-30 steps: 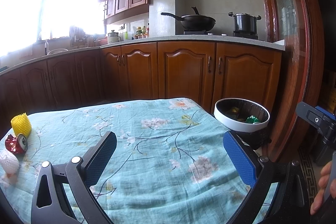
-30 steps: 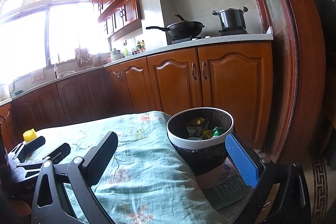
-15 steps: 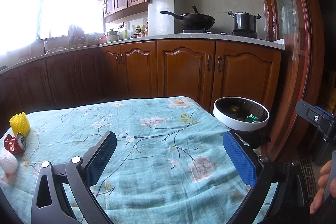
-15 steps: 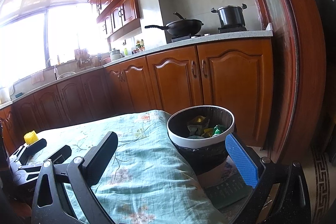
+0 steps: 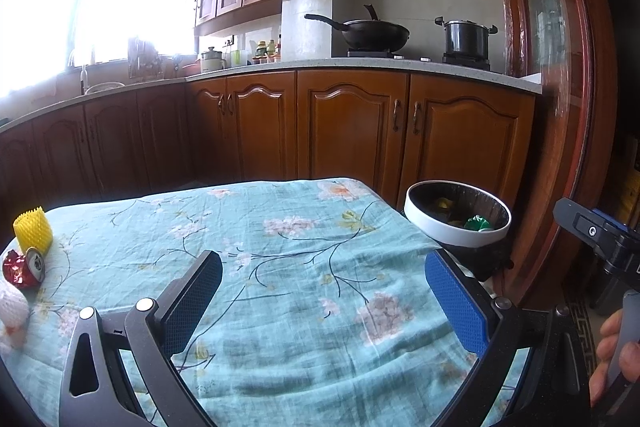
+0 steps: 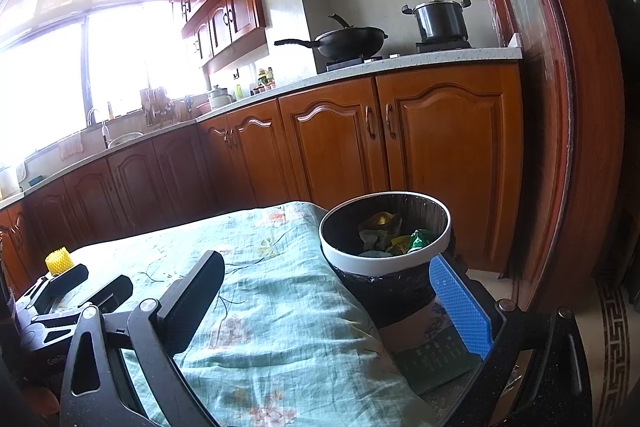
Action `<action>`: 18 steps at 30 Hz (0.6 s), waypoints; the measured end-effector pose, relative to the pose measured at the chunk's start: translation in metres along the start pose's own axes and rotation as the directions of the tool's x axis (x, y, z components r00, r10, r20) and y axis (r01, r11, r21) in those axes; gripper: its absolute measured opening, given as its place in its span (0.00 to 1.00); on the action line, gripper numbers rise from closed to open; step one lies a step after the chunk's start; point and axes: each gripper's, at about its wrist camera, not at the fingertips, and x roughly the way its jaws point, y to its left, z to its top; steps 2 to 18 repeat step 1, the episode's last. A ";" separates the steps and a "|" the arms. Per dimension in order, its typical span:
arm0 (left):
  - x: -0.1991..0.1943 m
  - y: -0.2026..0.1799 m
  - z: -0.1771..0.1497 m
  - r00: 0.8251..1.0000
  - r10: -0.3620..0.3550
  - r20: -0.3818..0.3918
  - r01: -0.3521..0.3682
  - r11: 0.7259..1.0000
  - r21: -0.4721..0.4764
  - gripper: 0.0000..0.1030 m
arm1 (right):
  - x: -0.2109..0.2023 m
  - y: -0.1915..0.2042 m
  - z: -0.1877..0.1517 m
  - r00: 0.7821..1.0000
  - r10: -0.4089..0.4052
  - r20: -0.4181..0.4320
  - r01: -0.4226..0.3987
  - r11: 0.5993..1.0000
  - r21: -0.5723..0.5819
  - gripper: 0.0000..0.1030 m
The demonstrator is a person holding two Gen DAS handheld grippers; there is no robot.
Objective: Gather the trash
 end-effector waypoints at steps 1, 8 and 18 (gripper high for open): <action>0.000 0.000 0.000 1.000 -0.001 -0.002 0.001 1.000 -0.002 0.99 | 0.001 0.000 0.000 1.000 -0.001 -0.004 0.001 1.000 0.001 1.00; 0.000 0.000 0.000 1.000 -0.001 -0.002 0.001 1.000 -0.002 0.99 | 0.001 0.000 0.000 1.000 -0.001 -0.004 0.001 1.000 0.001 1.00; 0.000 0.000 0.000 1.000 -0.001 -0.002 0.001 1.000 -0.002 0.99 | 0.001 0.000 0.000 1.000 -0.001 -0.004 0.001 1.000 0.001 1.00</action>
